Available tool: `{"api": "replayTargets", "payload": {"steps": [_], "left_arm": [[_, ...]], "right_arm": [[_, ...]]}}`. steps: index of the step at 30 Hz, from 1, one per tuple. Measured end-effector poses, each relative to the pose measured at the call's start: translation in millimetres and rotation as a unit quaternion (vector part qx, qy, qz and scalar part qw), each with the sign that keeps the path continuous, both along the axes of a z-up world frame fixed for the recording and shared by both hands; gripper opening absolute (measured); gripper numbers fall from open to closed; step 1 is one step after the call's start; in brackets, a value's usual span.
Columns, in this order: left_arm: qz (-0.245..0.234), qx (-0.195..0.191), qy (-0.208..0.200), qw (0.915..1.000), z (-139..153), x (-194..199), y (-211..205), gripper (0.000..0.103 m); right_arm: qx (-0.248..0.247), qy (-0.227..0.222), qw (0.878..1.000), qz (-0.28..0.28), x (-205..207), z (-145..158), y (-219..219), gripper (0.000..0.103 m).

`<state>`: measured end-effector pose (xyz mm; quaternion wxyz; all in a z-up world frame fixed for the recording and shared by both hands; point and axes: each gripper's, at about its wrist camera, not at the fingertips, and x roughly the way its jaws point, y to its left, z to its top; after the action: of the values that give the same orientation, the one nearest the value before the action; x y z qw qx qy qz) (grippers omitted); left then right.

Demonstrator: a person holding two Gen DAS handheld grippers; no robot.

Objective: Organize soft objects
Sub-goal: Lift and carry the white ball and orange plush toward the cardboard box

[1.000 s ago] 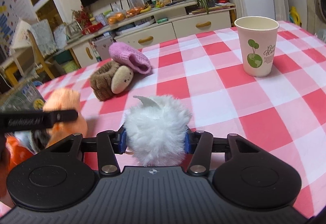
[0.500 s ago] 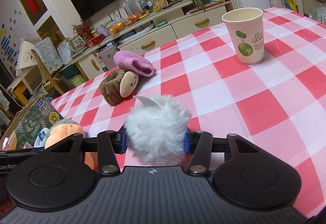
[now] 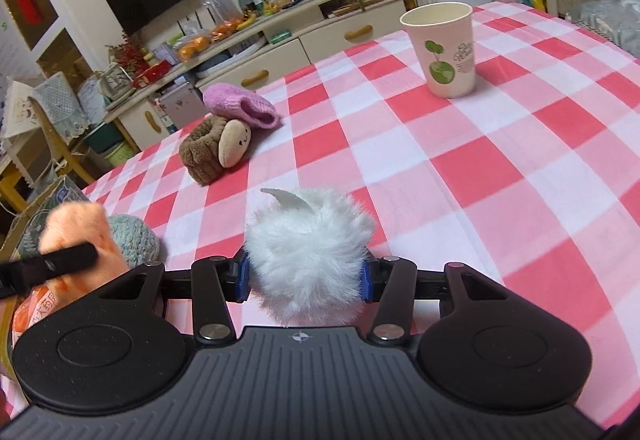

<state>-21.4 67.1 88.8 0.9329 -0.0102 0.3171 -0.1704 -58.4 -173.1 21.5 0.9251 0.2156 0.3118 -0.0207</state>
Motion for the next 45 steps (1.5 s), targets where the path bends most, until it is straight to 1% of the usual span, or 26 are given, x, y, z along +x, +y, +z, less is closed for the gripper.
{"api": "replayTargets", "payload": {"steps": [6, 13, 18, 23, 26, 30, 34, 37, 42, 45], "left_arm": [[0.009, -0.021, -0.03, 0.9993, 18, -6, 21, 0.061], [0.031, -0.049, -0.053, 0.9969, 35, -8, 48, 0.061], [0.055, -0.07, -0.069, 0.9936, 46, -6, 72, 0.061], [0.096, -0.082, -0.082, 0.9886, 53, -1, 99, 0.061], [0.125, -0.08, -0.091, 0.9848, 56, 3, 115, 0.061], [0.173, -0.07, -0.099, 0.9775, 58, 11, 141, 0.061], [0.223, -0.066, -0.095, 0.9679, 55, 22, 166, 0.061], [0.256, -0.051, -0.093, 0.9608, 53, 30, 179, 0.062], [0.289, -0.046, -0.078, 0.9531, 49, 39, 198, 0.062], [0.303, -0.034, -0.069, 0.95, 46, 41, 205, 0.062]], "right_arm": [[-0.008, -0.005, 1.0, -0.002, -6, 13, 8, 0.06], [-0.021, -0.023, 0.999, 0.017, -4, 35, 29, 0.06], [-0.031, -0.046, 0.998, 0.039, 2, 56, 48, 0.06], [-0.029, -0.069, 0.995, 0.072, 15, 77, 73, 0.06], [-0.028, -0.083, 0.991, 0.099, 25, 87, 91, 0.06], [-0.027, -0.102, 0.985, 0.14, 43, 99, 122, 0.06], [-0.024, -0.112, 0.977, 0.178, 65, 108, 153, 0.06], [-0.022, -0.119, 0.972, 0.203, 82, 113, 175, 0.06], [-0.037, -0.118, 0.963, 0.241, 107, 113, 216, 0.06], [-0.051, -0.11, 0.959, 0.257, 119, 111, 236, 0.06]]}}
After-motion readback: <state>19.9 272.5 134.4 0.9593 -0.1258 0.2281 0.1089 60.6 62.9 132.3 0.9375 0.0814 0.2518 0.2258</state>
